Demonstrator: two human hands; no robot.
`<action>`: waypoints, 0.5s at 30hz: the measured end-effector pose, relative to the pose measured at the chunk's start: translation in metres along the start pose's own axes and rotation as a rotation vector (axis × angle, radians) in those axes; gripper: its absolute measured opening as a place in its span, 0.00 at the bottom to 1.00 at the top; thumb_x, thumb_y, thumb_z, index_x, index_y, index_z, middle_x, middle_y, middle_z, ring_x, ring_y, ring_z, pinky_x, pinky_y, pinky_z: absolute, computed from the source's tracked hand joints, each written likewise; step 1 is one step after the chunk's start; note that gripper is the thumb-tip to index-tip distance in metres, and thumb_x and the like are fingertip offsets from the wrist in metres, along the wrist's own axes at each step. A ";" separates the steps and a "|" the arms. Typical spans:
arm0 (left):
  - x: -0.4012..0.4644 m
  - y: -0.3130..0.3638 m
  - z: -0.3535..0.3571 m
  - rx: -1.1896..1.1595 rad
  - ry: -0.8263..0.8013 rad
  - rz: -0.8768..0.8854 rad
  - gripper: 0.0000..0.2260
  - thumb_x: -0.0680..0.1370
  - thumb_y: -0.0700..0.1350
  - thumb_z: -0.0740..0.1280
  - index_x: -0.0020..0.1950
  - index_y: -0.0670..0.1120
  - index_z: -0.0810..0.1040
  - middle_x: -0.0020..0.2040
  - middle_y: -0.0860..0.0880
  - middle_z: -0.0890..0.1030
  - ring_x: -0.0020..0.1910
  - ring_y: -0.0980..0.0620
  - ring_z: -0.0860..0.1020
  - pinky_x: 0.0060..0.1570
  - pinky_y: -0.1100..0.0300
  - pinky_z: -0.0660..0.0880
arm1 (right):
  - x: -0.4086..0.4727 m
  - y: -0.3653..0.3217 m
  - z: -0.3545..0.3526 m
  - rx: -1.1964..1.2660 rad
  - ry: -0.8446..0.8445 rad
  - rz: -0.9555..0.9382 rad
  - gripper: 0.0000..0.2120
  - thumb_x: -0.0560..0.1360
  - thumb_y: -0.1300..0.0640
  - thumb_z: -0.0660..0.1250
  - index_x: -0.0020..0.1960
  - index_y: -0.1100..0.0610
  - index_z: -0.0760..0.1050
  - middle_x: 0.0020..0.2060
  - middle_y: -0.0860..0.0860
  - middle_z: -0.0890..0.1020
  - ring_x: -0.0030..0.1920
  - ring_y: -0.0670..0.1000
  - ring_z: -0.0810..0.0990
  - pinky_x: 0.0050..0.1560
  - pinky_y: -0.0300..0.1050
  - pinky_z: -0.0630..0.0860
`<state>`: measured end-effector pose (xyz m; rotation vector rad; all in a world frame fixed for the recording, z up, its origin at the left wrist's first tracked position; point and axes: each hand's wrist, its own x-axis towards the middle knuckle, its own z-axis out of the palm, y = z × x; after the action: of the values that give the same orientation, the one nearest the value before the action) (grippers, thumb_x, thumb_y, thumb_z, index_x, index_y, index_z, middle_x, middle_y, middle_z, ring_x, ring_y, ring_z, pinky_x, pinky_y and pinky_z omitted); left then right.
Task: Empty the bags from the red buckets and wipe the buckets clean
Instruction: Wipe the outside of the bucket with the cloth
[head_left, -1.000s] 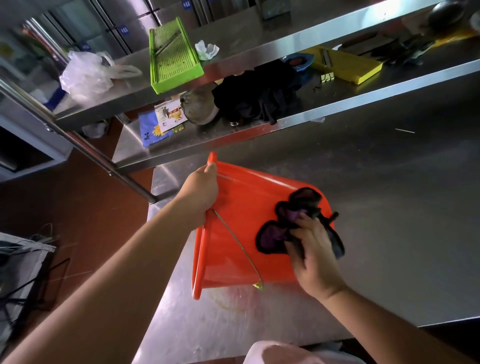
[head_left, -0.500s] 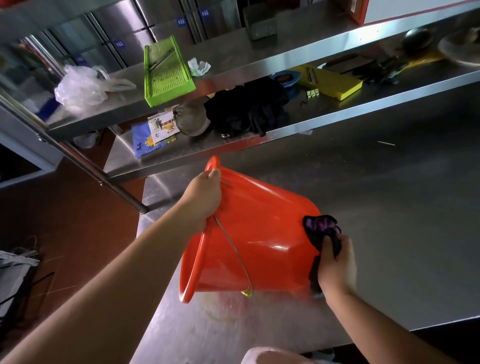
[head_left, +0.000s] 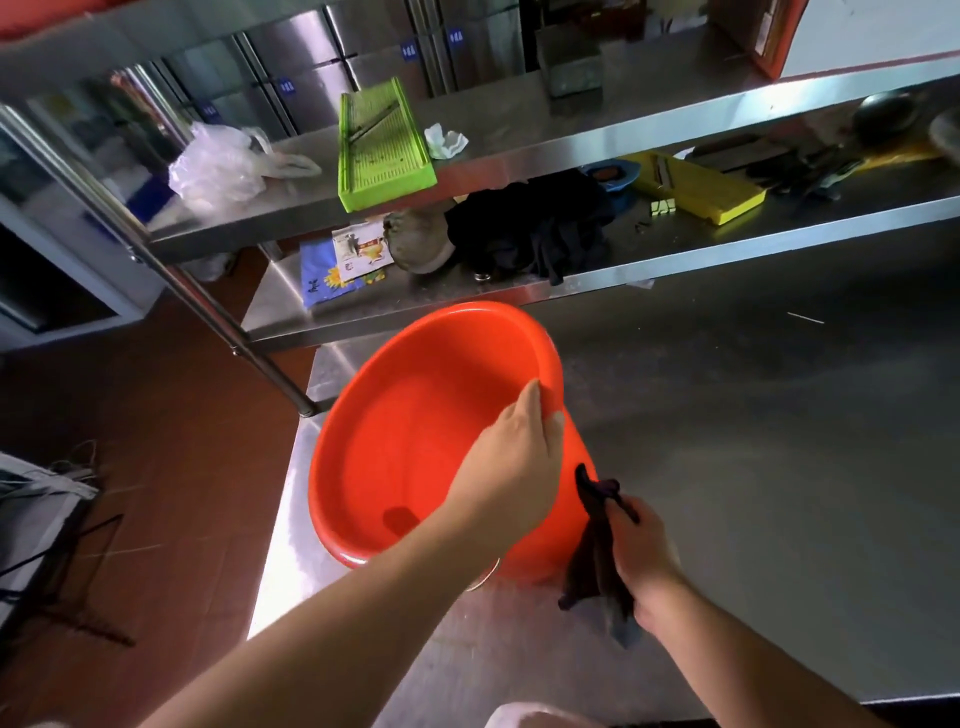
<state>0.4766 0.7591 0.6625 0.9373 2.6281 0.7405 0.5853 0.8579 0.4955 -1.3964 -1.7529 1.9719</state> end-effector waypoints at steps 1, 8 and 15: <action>-0.005 0.003 0.008 -0.001 0.002 0.005 0.24 0.87 0.54 0.55 0.80 0.46 0.62 0.73 0.40 0.75 0.70 0.37 0.74 0.68 0.47 0.71 | 0.000 -0.008 -0.003 0.027 0.016 -0.011 0.12 0.73 0.44 0.62 0.42 0.51 0.78 0.35 0.58 0.82 0.39 0.62 0.83 0.47 0.68 0.79; -0.031 0.026 0.050 0.018 -0.063 -0.019 0.24 0.86 0.57 0.54 0.80 0.51 0.59 0.66 0.42 0.76 0.63 0.34 0.75 0.61 0.44 0.71 | 0.010 -0.041 -0.028 -0.004 0.045 -0.058 0.12 0.79 0.48 0.63 0.49 0.55 0.80 0.44 0.59 0.85 0.47 0.62 0.84 0.54 0.67 0.79; -0.037 0.041 0.075 0.023 -0.155 -0.026 0.16 0.86 0.58 0.54 0.70 0.51 0.63 0.61 0.44 0.74 0.61 0.35 0.74 0.54 0.40 0.74 | 0.009 -0.025 -0.049 0.014 0.036 0.013 0.11 0.77 0.48 0.64 0.51 0.53 0.82 0.43 0.58 0.86 0.47 0.62 0.85 0.54 0.68 0.79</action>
<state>0.5554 0.7909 0.6246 0.9261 2.5136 0.6073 0.6040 0.9052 0.5181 -1.4334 -1.7164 1.9489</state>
